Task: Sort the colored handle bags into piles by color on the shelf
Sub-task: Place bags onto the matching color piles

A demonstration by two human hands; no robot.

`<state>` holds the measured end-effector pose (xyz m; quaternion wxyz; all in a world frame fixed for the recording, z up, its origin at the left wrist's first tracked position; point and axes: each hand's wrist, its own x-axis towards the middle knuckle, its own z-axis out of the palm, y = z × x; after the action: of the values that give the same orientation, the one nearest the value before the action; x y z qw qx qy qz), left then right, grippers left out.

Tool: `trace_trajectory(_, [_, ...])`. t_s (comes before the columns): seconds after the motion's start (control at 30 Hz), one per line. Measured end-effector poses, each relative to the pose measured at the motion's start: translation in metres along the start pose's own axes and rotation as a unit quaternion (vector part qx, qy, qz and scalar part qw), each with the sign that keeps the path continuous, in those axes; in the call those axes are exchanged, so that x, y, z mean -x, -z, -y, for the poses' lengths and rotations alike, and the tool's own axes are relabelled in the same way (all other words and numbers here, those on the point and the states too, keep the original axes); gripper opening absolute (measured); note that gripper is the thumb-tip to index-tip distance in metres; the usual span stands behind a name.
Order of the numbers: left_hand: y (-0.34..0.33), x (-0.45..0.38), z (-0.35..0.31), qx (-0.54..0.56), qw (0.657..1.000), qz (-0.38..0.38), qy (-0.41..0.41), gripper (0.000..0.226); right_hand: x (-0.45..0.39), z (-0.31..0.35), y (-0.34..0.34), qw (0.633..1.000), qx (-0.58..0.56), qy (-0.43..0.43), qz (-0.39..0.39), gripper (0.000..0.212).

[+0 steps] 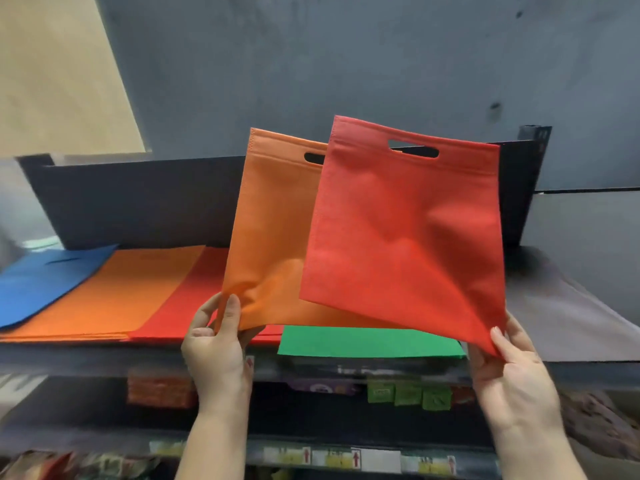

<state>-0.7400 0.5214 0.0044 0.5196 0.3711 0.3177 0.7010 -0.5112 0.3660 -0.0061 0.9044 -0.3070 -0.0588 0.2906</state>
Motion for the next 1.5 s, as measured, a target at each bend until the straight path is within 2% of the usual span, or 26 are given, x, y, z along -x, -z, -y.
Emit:
trace_trajectory(0.2, [0.059, -0.044, -0.026, -0.020, 0.997, -0.059, -0.039, 0.023, 0.011, -0.061, -0.045, 0.998, 0.002, -0.047, 0.028, 0.031])
trace_trajectory(0.37, [0.104, -0.064, -0.046, -0.050, 0.986, -0.131, -0.085, 0.017, 0.018, -0.096, -0.075, 0.994, -0.003, -0.093, 0.061, 0.030])
trace_trajectory(0.57, [0.149, -0.099, -0.070, -0.062, 0.980, -0.154, -0.113, 0.023, 0.030, -0.136, -0.111, 0.989, 0.015, -0.118, 0.085, 0.031])
trace_trajectory(0.77, [0.192, -0.153, -0.080, -0.052, 0.981, -0.157, -0.097, 0.002, 0.045, -0.185, -0.142, 0.990, 0.003, -0.112, 0.083, 0.031])
trace_trajectory(1.07, [0.241, -0.261, -0.087, -0.067, 0.991, -0.099, -0.063, 0.005, 0.074, -0.258, -0.185, 0.997, -0.007, -0.062, 0.045, 0.032])
trace_trajectory(1.23, [0.261, -0.309, -0.071, -0.138, 0.987, -0.062, -0.052, 0.011, 0.087, -0.286, -0.197, 0.999, 0.006, -0.043, 0.023, 0.032])
trace_trajectory(1.37, [0.272, -0.329, -0.059, -0.247, 0.967, -0.040, -0.042, 0.008, 0.093, -0.297, -0.201, 0.999, 0.023, -0.024, 0.011, 0.033])
trace_trajectory(1.5, [0.282, -0.325, -0.060, -0.409, 0.898, -0.040, -0.156, 0.027, 0.097, -0.304, -0.203, 0.999, 0.042, -0.010, 0.015, 0.033])
